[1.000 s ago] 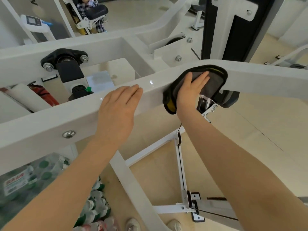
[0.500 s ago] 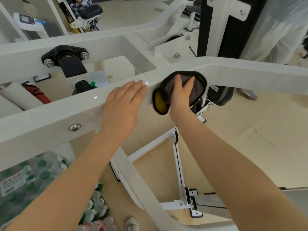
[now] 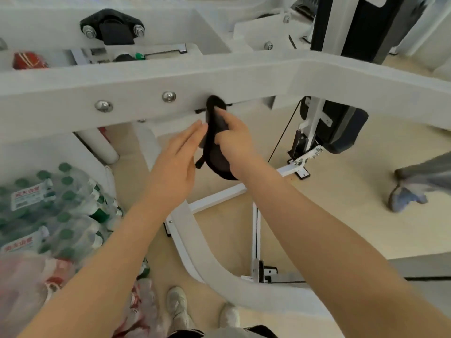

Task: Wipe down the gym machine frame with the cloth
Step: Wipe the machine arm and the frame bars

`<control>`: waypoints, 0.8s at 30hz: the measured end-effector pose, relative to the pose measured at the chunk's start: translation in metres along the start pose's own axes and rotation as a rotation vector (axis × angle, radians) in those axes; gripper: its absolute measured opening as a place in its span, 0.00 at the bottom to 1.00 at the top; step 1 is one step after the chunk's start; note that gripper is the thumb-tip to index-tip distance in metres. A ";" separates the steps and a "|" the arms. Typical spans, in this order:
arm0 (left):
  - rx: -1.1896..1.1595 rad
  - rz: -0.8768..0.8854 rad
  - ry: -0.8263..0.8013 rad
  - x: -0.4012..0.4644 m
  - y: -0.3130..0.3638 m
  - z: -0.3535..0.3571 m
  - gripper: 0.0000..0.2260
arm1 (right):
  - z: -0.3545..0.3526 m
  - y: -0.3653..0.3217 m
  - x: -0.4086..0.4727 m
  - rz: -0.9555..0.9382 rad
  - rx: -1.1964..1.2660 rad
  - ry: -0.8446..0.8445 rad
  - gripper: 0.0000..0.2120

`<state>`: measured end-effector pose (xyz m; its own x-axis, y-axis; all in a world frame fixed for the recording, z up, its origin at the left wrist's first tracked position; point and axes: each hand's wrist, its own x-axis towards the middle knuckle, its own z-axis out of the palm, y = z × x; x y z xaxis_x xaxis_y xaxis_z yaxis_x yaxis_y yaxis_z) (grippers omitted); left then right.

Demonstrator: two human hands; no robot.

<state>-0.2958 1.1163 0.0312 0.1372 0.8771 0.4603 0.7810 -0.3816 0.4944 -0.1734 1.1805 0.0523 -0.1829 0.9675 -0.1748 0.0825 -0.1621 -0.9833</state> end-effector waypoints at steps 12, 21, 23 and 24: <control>-0.089 -0.090 -0.193 -0.092 0.069 0.005 0.51 | -0.058 0.027 -0.116 0.277 0.168 -0.666 0.20; 0.162 -0.088 -0.524 -0.150 0.137 0.027 0.25 | -0.092 0.077 -0.221 0.017 -0.634 -0.672 0.12; 0.081 -0.110 -0.557 -0.167 0.152 0.035 0.22 | -0.102 0.089 -0.245 0.012 -0.636 -0.615 0.14; 0.035 -0.115 -0.561 -0.174 0.159 0.038 0.22 | -0.108 0.093 -0.256 0.011 -0.621 -0.603 0.14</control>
<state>-0.1725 0.9140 0.0013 0.3453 0.9365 -0.0620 0.8283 -0.2730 0.4892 -0.0127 0.9385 0.0116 -0.6532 0.6696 -0.3536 0.5752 0.1350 -0.8068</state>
